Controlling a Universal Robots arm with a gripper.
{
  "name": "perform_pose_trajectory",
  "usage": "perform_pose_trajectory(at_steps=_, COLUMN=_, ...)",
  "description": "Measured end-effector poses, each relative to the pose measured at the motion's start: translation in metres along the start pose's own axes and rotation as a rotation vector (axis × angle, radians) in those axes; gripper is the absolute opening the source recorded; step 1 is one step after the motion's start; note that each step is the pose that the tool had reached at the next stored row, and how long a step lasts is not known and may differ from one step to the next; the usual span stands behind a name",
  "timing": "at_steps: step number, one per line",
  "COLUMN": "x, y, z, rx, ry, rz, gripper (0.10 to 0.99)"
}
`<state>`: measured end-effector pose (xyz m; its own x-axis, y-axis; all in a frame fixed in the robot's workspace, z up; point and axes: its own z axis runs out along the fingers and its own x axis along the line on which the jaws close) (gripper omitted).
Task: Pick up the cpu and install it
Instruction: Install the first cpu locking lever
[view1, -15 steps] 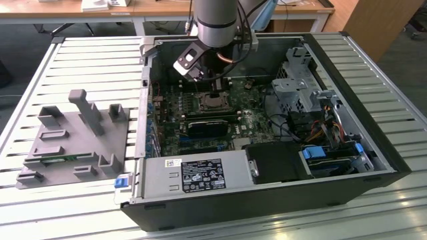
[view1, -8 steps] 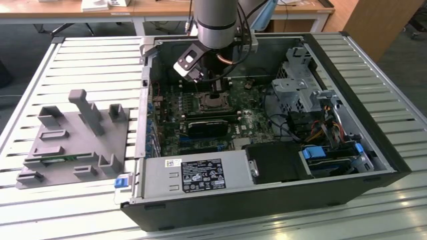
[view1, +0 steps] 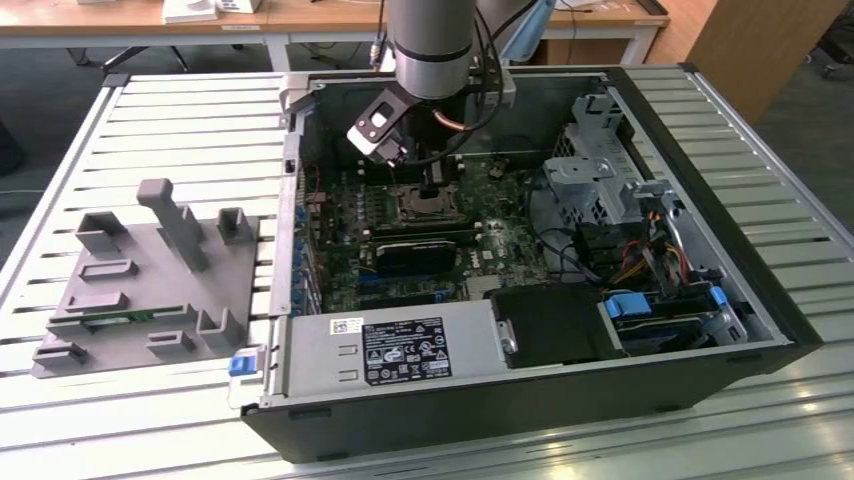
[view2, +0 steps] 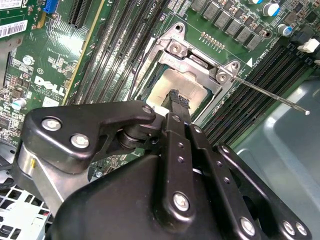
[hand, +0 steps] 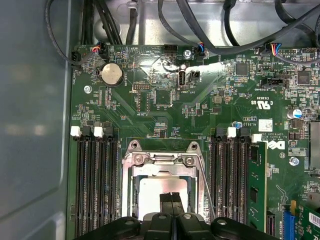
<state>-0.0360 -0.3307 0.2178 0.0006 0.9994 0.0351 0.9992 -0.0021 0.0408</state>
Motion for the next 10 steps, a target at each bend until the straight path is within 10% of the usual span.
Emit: perform_pose_trajectory(at_steps=10, x=0.0002, y=0.0002, z=-0.0061, rx=0.0, ry=-0.0003, rz=0.0, gripper=0.106)
